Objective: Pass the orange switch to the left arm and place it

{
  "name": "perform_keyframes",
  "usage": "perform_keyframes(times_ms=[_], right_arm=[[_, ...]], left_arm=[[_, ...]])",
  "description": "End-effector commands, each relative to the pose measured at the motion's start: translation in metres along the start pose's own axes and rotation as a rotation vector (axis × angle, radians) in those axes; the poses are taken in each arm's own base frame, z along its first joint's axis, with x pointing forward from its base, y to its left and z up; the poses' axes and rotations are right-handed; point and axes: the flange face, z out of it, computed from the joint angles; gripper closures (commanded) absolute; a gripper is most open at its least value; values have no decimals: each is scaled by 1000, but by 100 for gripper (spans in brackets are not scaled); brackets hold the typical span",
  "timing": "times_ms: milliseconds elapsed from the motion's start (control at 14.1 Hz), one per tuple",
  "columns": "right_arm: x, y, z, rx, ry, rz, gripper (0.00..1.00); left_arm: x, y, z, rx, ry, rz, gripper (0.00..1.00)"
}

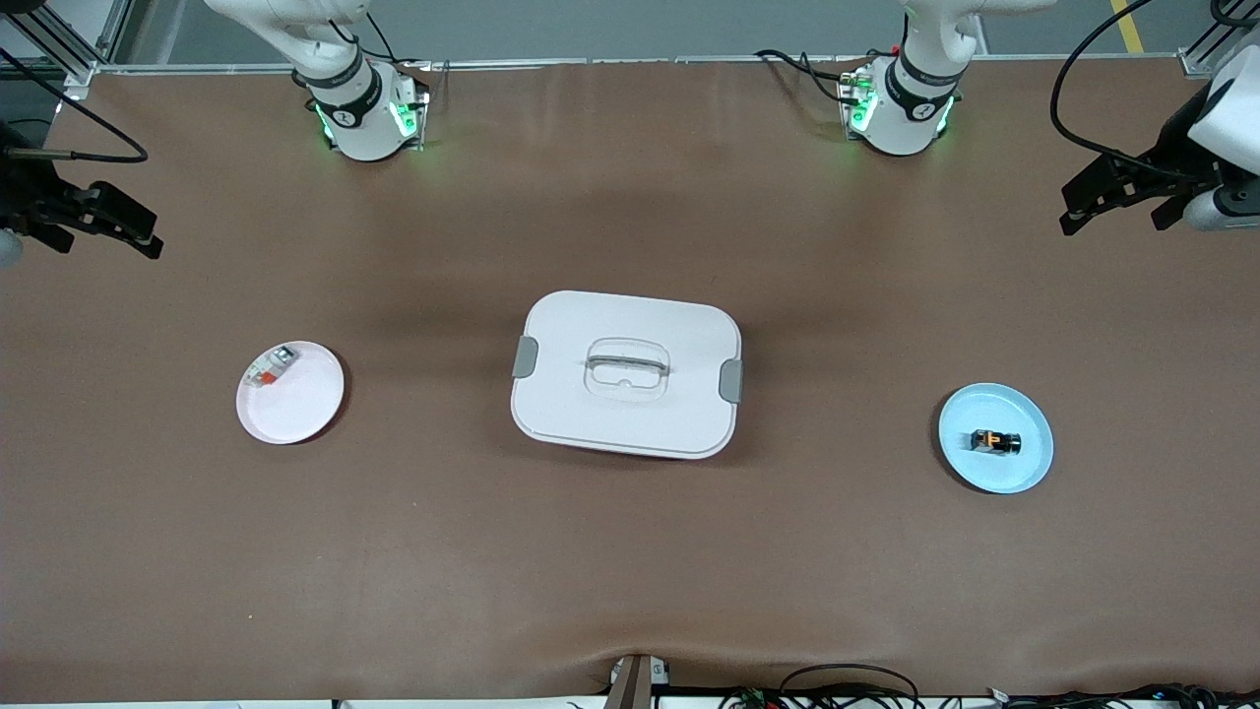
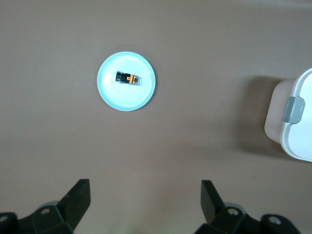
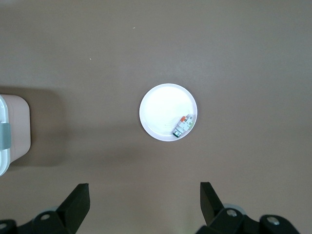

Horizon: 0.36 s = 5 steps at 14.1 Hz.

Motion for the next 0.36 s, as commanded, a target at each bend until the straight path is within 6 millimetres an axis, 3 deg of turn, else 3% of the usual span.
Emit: perform_keyframes(times_ms=[0, 285], right_arm=[[2, 2, -4, 2, -4, 1, 0], [2, 3, -4, 2, -5, 2, 0]], left_arm=[[0, -3, -8, -16, 7, 7, 0], [-5, 0, -7, -11, -33, 15, 0]])
